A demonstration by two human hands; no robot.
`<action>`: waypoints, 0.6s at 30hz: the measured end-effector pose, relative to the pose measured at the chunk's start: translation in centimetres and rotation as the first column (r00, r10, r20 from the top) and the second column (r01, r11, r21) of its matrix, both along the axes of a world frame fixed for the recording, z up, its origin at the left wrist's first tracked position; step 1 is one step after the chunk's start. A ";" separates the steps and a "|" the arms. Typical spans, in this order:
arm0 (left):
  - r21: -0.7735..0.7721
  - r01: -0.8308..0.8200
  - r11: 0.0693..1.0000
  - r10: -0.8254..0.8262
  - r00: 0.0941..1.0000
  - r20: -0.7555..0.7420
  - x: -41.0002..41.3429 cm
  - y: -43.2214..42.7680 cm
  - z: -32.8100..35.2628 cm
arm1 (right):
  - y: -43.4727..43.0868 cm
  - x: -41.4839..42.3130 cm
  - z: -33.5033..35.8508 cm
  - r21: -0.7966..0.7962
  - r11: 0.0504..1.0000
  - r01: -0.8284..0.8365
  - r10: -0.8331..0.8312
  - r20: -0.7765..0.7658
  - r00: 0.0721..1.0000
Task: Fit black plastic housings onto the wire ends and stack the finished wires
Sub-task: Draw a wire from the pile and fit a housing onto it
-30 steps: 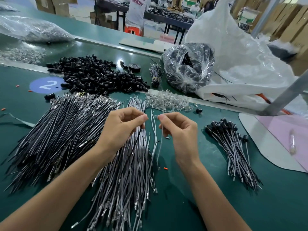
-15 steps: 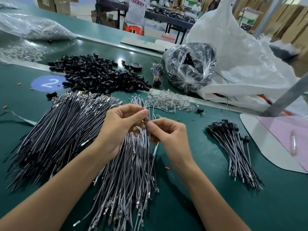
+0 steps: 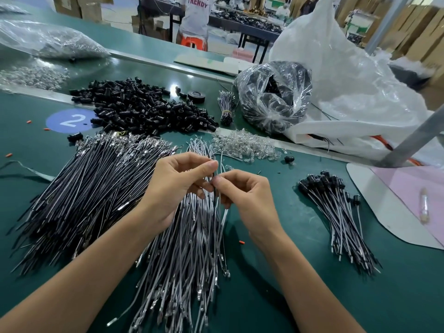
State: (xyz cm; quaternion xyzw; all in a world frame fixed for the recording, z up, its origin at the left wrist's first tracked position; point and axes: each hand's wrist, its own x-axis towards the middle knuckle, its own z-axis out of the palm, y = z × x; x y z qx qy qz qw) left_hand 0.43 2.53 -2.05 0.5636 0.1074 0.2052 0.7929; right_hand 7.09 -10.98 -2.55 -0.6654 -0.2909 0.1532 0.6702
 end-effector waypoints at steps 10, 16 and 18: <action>0.995 -0.028 0.091 0.594 0.804 -0.032 4.7 4.9 2.9 | -1.6 1.5 1.0 0.126 0.958 0.258 -0.258 -0.014 0.966; 0.976 0.196 0.096 0.545 0.810 -0.216 12.2 6.8 2.2 | -1.4 1.3 0.1 0.053 0.920 0.388 -0.390 0.223 0.893; 0.961 0.266 0.076 0.583 0.770 -0.259 13.1 7.3 1.7 | -1.1 1.2 -0.1 0.039 0.919 0.392 -0.388 0.258 0.885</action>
